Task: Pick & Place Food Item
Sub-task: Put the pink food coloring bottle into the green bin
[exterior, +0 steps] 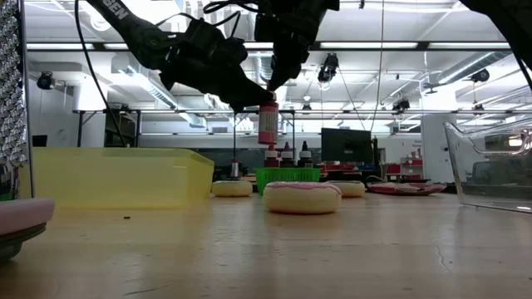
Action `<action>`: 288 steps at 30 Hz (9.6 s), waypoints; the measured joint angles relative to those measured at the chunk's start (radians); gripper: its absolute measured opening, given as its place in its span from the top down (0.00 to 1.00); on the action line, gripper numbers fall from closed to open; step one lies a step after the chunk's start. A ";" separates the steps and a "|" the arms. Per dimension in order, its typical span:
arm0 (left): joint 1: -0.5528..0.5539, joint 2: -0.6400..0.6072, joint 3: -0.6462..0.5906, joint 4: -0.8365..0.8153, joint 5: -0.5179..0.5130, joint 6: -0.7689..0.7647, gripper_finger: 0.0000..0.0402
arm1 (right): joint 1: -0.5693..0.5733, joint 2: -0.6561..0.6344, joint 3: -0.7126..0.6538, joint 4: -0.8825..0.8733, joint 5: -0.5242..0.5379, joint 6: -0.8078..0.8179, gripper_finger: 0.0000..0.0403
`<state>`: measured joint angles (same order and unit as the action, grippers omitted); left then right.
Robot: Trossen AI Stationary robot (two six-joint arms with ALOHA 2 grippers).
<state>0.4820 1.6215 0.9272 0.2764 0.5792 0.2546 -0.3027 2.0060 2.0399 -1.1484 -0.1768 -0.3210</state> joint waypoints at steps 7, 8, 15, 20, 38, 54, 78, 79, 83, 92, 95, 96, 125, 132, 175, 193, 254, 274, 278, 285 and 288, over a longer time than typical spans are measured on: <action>0.000 0.001 -0.002 -0.001 -0.001 0.000 0.74 | 0.007 0.000 -0.018 0.011 0.006 -0.013 0.95; 0.000 0.001 -0.002 -0.001 -0.003 0.000 0.74 | 0.007 0.000 -0.018 0.013 0.013 -0.014 0.95; 0.000 0.001 -0.002 0.000 -0.003 0.000 0.74 | 0.008 0.001 -0.019 0.017 0.020 -0.018 0.95; 0.000 0.001 -0.002 0.003 -0.003 0.000 0.74 | 0.008 0.001 -0.019 0.019 0.021 -0.020 0.95; 0.001 -0.018 0.006 0.032 0.035 -0.014 0.50 | 0.011 0.011 -0.024 0.027 0.026 -0.020 0.98; 0.001 -0.139 -0.002 -0.194 0.068 0.088 0.39 | 0.008 0.007 -0.076 0.015 0.044 -0.015 0.99; 0.015 -0.479 -0.082 -0.322 -0.083 0.095 0.39 | 0.011 -0.124 -0.584 0.574 -0.169 0.110 0.91; 0.015 -0.480 -0.082 -0.322 -0.084 0.093 0.39 | 0.011 -0.124 -0.584 0.573 -0.169 0.116 0.89; 0.016 -0.480 -0.082 -0.323 -0.086 0.093 0.39 | 0.010 -0.104 -0.582 0.587 -0.172 0.147 0.77; 0.017 -0.480 -0.082 -0.325 -0.085 0.086 0.39 | 0.010 -0.010 -0.578 0.617 -0.162 0.213 0.50; 0.019 -0.480 -0.082 -0.325 -0.085 0.086 0.39 | 0.010 0.006 -0.577 0.638 -0.131 0.218 0.46; 0.020 -0.480 -0.082 -0.324 -0.085 0.087 0.39 | 0.010 0.007 -0.578 0.639 -0.128 0.219 0.45; 0.116 -0.739 -0.195 -0.333 -0.109 0.078 0.39 | 0.010 0.016 -0.676 0.853 -0.117 0.325 0.42; 0.119 -0.740 -0.212 -0.296 -0.109 0.063 0.39 | 0.010 0.078 -0.666 0.857 -0.117 0.337 0.41; 0.141 -0.725 -0.224 -0.211 -0.050 0.042 0.39 | 0.044 -0.298 -0.949 1.068 0.103 0.389 0.71; 0.124 -0.368 -0.334 0.690 0.112 -0.382 0.39 | 0.034 -0.495 -1.263 1.841 0.094 0.366 0.72; 0.030 -0.027 -0.008 0.731 0.126 -0.365 0.59 | 0.035 -0.451 -1.231 2.030 0.076 0.291 0.72; 0.031 -0.029 -0.003 0.733 0.173 -0.321 0.72 | 0.035 -0.451 -1.230 2.026 0.067 0.287 0.74; 0.031 -0.029 -0.003 0.733 0.174 -0.321 0.72 | 0.035 -0.451 -1.230 2.023 0.066 0.285 0.74; 0.031 -0.028 -0.003 0.721 0.181 -0.315 0.72 | 0.031 -0.451 -1.227 1.979 0.066 0.323 0.59; 0.030 -0.027 0.000 0.722 0.176 -0.310 0.72 | 0.028 -0.449 -1.226 1.927 0.065 0.329 0.49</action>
<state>0.5121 1.5944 0.9271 0.9981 0.7555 -0.0555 -0.2744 1.5566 0.8143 0.7785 -0.1120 0.0083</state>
